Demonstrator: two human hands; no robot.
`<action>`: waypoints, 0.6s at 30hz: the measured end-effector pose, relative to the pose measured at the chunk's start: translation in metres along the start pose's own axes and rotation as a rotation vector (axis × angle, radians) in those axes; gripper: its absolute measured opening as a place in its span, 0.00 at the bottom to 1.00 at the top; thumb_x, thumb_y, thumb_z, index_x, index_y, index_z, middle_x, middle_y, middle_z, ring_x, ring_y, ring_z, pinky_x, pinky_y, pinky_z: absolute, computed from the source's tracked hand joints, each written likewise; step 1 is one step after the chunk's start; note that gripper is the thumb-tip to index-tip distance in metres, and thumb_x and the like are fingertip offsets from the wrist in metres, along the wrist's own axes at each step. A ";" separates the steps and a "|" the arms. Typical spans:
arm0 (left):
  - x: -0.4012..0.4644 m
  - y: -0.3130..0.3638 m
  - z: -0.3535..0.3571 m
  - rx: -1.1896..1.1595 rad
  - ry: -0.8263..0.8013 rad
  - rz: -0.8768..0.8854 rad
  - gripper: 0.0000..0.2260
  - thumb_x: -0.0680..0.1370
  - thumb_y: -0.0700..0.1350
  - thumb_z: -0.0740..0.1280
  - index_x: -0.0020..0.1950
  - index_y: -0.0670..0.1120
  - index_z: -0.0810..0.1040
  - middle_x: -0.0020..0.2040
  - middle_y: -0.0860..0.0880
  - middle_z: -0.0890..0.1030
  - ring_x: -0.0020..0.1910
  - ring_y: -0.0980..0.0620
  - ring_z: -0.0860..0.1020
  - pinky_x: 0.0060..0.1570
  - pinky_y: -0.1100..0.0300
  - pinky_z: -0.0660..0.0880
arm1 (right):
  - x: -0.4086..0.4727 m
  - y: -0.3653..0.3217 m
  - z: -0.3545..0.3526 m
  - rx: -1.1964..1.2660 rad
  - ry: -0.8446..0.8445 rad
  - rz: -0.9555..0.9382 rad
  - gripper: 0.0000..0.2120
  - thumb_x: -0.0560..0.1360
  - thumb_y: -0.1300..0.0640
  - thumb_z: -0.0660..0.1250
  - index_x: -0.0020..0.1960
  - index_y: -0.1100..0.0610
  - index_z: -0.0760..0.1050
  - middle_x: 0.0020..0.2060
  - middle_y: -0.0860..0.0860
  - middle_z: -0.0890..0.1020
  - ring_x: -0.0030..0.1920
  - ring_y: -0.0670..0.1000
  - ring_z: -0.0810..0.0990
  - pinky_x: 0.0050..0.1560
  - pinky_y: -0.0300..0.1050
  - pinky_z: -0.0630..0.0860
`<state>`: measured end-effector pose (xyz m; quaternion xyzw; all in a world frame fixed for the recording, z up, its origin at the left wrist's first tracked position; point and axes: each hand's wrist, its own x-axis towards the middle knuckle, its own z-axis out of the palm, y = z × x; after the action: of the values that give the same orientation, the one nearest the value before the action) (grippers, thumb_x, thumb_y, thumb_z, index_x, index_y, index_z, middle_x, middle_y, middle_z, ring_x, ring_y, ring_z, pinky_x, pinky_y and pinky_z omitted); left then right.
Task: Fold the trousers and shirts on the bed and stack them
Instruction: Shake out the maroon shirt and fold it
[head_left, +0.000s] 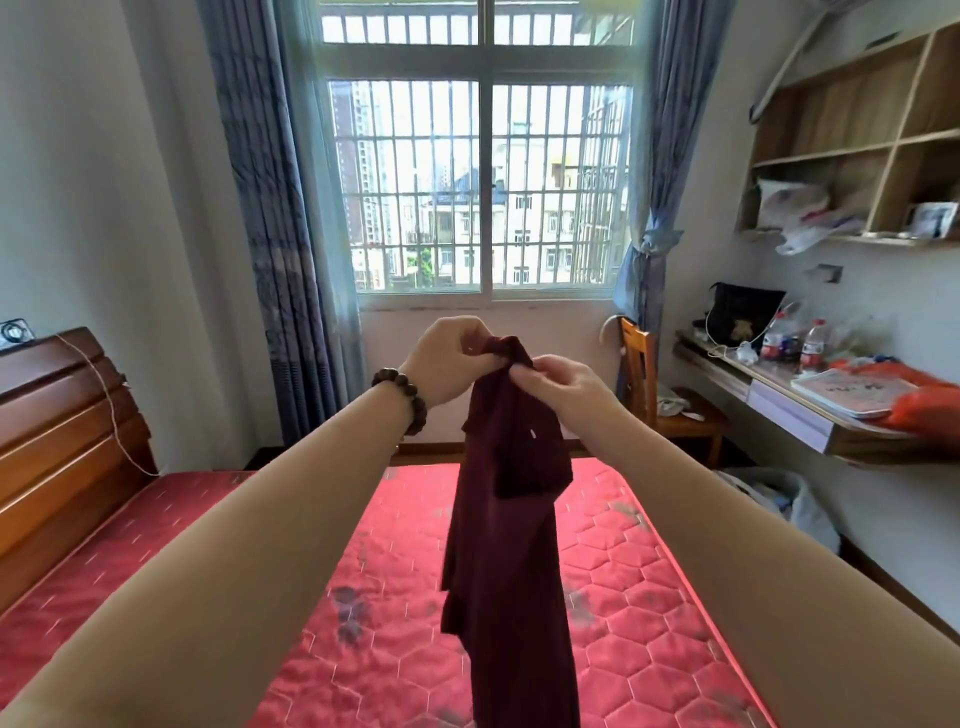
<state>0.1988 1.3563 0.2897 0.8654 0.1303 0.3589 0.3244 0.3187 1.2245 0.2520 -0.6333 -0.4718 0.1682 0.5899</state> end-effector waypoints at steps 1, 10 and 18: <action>0.001 -0.001 -0.003 0.027 0.010 0.005 0.07 0.72 0.39 0.72 0.37 0.45 0.75 0.36 0.49 0.78 0.36 0.54 0.75 0.41 0.57 0.75 | 0.000 0.002 0.003 -0.067 -0.035 -0.014 0.11 0.74 0.55 0.71 0.52 0.61 0.80 0.45 0.59 0.84 0.44 0.55 0.82 0.50 0.52 0.78; -0.007 -0.015 -0.055 0.025 0.173 -0.096 0.06 0.78 0.41 0.67 0.50 0.40 0.74 0.41 0.44 0.79 0.35 0.54 0.74 0.32 0.68 0.70 | 0.013 0.039 0.027 -0.068 -0.230 0.184 0.08 0.74 0.58 0.71 0.51 0.60 0.82 0.39 0.51 0.84 0.41 0.48 0.81 0.51 0.50 0.80; -0.013 -0.032 -0.086 -0.043 0.243 -0.167 0.02 0.79 0.42 0.65 0.49 0.44 0.73 0.40 0.47 0.78 0.31 0.59 0.74 0.29 0.70 0.70 | 0.022 0.060 0.060 0.021 -0.402 0.054 0.15 0.70 0.72 0.71 0.55 0.63 0.78 0.46 0.58 0.81 0.47 0.53 0.78 0.55 0.48 0.77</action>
<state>0.1291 1.4150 0.3075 0.7945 0.2325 0.4357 0.3534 0.3075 1.2853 0.1909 -0.5932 -0.5614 0.3118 0.4855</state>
